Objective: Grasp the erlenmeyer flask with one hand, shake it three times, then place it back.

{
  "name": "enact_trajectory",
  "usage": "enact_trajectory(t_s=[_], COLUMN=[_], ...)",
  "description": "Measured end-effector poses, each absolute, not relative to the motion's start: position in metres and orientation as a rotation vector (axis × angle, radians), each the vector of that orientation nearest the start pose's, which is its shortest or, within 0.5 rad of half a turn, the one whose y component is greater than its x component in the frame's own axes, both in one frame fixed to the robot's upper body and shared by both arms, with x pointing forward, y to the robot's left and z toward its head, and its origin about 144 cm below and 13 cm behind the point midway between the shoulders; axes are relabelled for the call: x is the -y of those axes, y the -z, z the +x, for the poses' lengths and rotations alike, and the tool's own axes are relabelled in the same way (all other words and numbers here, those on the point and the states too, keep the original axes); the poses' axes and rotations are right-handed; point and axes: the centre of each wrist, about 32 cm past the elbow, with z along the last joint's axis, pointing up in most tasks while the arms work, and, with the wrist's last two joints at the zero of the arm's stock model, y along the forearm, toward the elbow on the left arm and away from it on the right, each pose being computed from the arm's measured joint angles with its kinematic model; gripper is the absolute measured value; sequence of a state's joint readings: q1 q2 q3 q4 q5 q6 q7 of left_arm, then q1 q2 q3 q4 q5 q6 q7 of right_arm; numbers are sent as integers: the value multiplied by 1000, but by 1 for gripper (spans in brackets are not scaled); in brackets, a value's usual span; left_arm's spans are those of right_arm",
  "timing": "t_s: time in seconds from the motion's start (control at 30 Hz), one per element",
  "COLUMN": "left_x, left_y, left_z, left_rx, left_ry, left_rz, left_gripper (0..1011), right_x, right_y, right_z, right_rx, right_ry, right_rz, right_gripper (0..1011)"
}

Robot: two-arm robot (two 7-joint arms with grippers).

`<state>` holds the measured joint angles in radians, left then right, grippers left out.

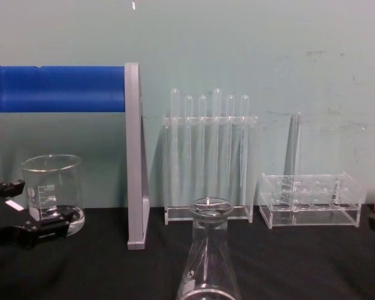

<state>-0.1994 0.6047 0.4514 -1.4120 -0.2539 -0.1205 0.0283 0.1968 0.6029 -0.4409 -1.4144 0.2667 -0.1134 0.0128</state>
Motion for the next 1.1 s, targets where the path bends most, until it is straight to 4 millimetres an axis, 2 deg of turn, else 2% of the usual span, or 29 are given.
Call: enact_trajectory(t_s=[0.53, 1.1], left_x=[-310, -310], left_y=[-1140, -1140], left_z=[489, 489], left_rx=[285, 285], left_ry=[-1248, -1248], left_rz=[305, 304], left_gripper=[1001, 1001], right_x=[303, 268], right_y=[-1159, -1165], right_z=[486, 489], right_rx=[113, -27], right_ry=[974, 658], right_rz=[-178, -126], right_gripper=[1000, 1000])
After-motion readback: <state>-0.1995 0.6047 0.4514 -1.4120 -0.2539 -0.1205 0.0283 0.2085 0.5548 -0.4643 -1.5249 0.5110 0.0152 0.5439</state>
